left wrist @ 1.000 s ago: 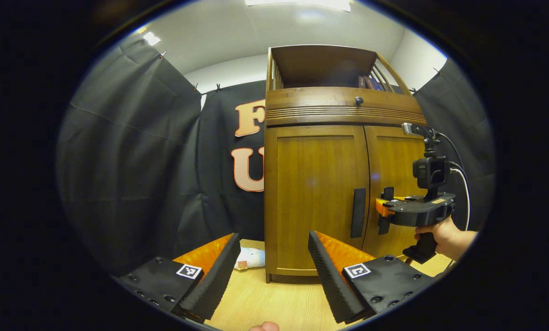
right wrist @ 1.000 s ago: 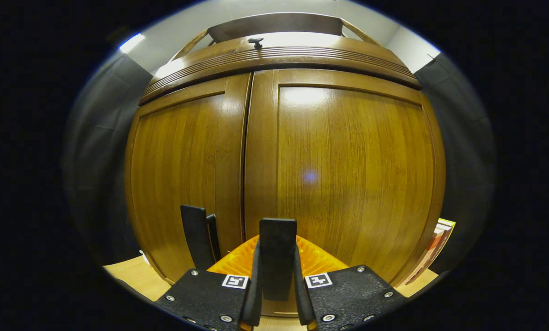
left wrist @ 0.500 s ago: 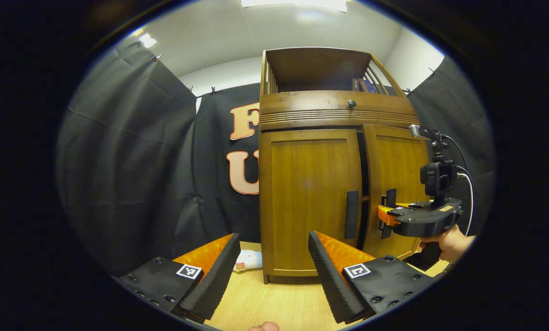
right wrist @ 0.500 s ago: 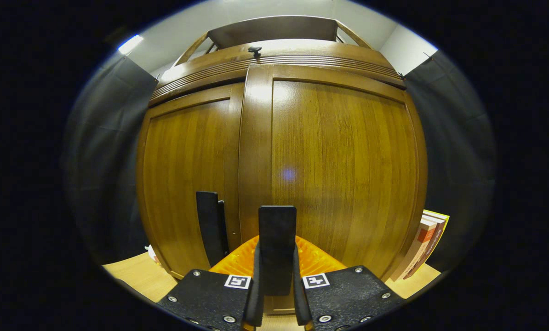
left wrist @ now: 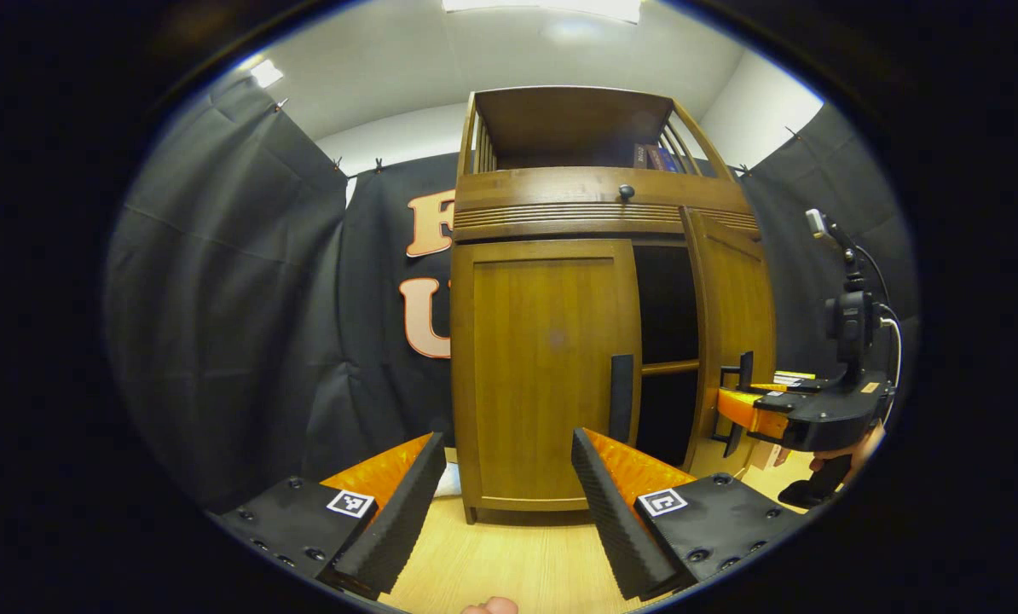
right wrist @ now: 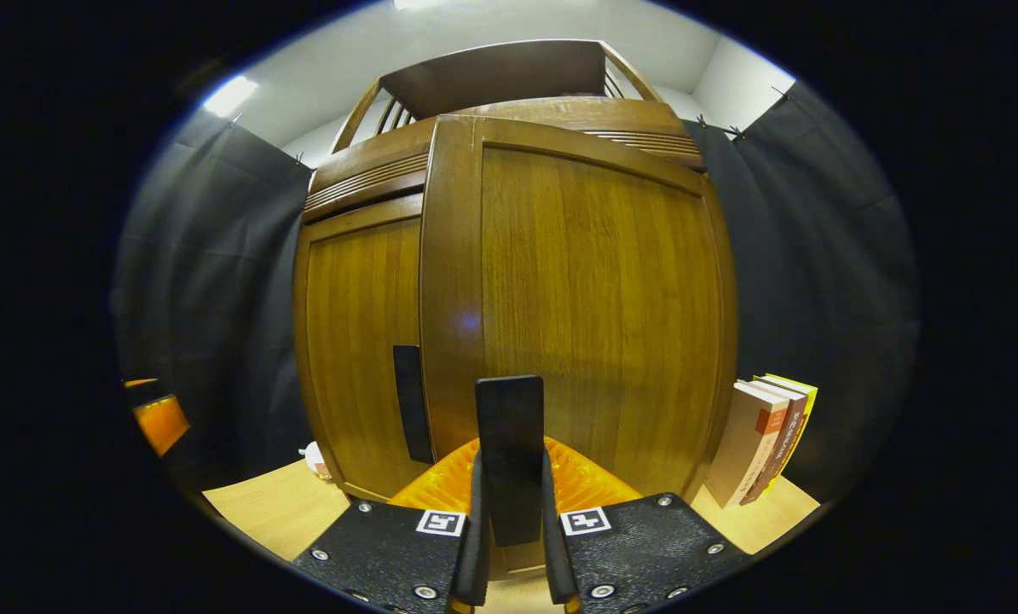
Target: Open the right door of the double-door shoe cabinet with the right hand, and open the left door with the left hand.
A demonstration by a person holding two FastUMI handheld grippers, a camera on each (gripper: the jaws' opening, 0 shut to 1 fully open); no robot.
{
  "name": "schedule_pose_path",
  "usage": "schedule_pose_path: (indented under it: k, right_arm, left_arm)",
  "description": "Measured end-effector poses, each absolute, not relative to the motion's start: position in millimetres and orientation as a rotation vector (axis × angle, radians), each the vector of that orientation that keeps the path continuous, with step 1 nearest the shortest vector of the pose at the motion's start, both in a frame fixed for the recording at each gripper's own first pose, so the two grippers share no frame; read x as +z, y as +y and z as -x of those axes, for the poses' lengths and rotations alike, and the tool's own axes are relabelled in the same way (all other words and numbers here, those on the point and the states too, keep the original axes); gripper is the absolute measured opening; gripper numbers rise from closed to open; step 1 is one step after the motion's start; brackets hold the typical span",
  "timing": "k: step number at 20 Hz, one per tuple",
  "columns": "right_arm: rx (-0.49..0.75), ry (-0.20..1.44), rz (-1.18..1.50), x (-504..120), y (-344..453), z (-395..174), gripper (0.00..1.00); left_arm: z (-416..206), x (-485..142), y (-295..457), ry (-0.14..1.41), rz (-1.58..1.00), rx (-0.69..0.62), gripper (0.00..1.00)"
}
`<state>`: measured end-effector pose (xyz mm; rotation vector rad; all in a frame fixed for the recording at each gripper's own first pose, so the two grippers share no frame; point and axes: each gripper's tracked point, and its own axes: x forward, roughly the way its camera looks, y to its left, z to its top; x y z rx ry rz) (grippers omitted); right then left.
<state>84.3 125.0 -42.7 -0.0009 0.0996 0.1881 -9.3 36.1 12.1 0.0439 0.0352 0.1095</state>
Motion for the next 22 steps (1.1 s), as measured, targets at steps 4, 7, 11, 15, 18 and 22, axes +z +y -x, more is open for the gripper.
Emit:
schedule_pose_path:
  k: [4,7,11,15,18,22]
  right_arm:
    - [0.191,0.110,0.013,-38.7,107.5,-62.7,0.27]
    - [0.174,0.114,0.013,-36.1,92.5,-47.0,0.27]
    - [0.142,0.124,0.069,-37.2,64.6,-25.8,0.22]
    - [0.113,0.160,0.101,-43.0,39.8,-12.7,0.26]
    - [0.083,0.154,0.045,-40.6,21.3,-2.7,0.20]
    - [0.053,0.147,0.051,-38.9,-7.0,7.7,0.15]
  left_arm:
    - [7.2,10.9,21.7,0.038,-0.038,0.088,0.94]
    - [5.0,7.5,5.8,0.049,-0.012,0.065,0.94]
    - [-0.4,6.8,-12.6,0.053,-0.003,0.041,0.96]
    - [-4.6,1.3,-25.3,0.065,0.018,0.023,0.94]
    - [-7.1,0.0,-36.2,0.074,0.032,0.003,0.97]
    - [-11.2,-0.9,-44.9,0.078,0.041,-0.021,0.94]
